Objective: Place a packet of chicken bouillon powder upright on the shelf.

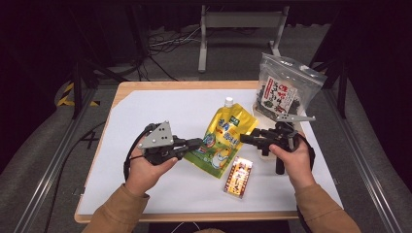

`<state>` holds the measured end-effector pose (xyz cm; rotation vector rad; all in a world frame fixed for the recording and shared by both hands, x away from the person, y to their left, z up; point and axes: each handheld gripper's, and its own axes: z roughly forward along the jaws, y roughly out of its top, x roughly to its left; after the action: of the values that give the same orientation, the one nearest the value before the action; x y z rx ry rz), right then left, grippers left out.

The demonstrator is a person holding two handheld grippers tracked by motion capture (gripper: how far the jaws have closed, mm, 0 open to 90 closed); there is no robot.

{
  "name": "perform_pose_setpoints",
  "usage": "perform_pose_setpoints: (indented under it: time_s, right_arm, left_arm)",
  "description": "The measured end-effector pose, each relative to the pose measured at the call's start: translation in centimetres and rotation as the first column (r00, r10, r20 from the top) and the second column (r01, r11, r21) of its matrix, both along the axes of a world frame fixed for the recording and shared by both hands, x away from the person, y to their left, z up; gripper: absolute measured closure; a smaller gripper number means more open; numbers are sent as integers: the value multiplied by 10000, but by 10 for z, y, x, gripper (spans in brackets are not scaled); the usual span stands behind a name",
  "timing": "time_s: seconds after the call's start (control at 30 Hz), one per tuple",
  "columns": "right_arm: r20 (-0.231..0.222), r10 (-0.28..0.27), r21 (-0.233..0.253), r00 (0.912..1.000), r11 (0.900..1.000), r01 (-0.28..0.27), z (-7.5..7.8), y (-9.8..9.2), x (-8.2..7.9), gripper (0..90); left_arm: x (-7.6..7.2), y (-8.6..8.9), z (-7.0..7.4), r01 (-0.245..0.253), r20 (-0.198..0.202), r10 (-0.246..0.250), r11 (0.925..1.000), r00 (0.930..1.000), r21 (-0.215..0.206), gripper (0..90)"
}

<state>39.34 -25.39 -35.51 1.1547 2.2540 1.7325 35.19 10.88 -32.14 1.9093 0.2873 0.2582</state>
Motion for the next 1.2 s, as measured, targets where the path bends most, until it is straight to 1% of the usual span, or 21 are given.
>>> perform_pose_setpoints:
  time_s: [0.03,0.07,0.13,0.2,0.23,0.27,0.3,0.37,0.4,0.43,0.47,0.53,0.6,0.7,0.8,0.9,0.93,1.0,1.03,1.13,1.2]
  right_arm:
    - [-11,-53,-264,10000,9996,53,1,-2,-1,602]
    - [-82,-35,-389,10000,9992,32,2,-4,-1,650]
    - [-49,-14,-343,10000,9994,12,4,-7,-2,711]
    - [23,-33,-348,10000,9994,34,6,-9,-3,725]
    - [129,-42,-182,9999,9998,44,8,-10,-4,726]
    - [158,-21,-32,9999,10000,21,8,-10,-5,726]
    - [220,44,219,9997,9997,-49,10,-12,-5,726]
    - [290,399,712,9988,9966,-419,12,-13,-6,728]
    - [416,478,743,9980,9959,-508,14,-13,-7,728]
    - [523,555,605,9971,9964,-586,16,-13,-8,729]
    - [623,623,510,9961,9966,-655,17,-13,-9,731]
    - [665,864,620,9940,9940,-905,20,-13,-10,734]
    - [658,1070,728,9921,9911,-1117,22,-13,-11,743]
    - [593,1317,538,9895,9894,-1349,25,-11,-12,766]
    - [500,1445,427,9882,9883,-1467,26,-10,-12,778]
    - [223,1788,277,9836,9834,-1794,27,-8,-12,771]
    - [223,1788,277,9836,9834,-1794,27,-8,-12,771]
    - [221,1758,94,9842,9843,-1761,27,-5,-13,759]
    - [197,1712,50,9850,9852,-1714,27,-4,-13,762]
    - [81,1806,-34,9835,9836,-1805,28,-5,-12,828]
    - [84,1836,-107,9830,9830,-1835,29,-4,-13,832]
  left_arm:
    - [1,1,0,58,24,-58,10000,10000,39,894]
    - [2,1,-1,34,-48,-33,10000,10000,23,893]
    - [4,1,-3,38,-120,-37,10000,9999,74,893]
    - [5,1,-4,71,-119,-69,9999,9999,143,893]
    - [5,1,-4,57,-118,-55,9998,9999,170,893]
    - [5,0,-5,33,-213,-29,9999,9998,161,893]
    - [6,0,-5,39,-157,-35,9998,9999,220,893]
    - [7,0,-6,29,-216,-23,9996,9998,281,893]
    - [8,0,-7,16,-204,-10,9995,9998,310,893]
    - [8,0,-8,-37,-260,45,9995,9997,325,893]
    - [9,1,-8,-44,-219,53,9991,9997,425,893]
    - [11,1,-10,-78,-346,95,9988,9994,487,892]
    - [12,1,-12,-101,-351,121,9983,9993,576,892]
    - [14,-3,-17,-314,-326,350,9941,9989,1037,892]
    - [16,-3,-19,-389,-347,429,9933,9985,1088,892]
    - [17,-4,-22,-454,-507,517,9919,9974,1184,893]
    - [17,-4,-22,-454,-507,517,9919,9974,1184,893]
    - [17,-6,-24,-432,-528,502,9911,9973,1261,893]
    - [18,-7,-24,-444,-462,509,9901,9976,1330,893]
    - [18,-6,-25,-453,-530,523,9910,9972,1259,892]
    - [19,-5,-25,-460,-498,525,9912,9974,1238,892]
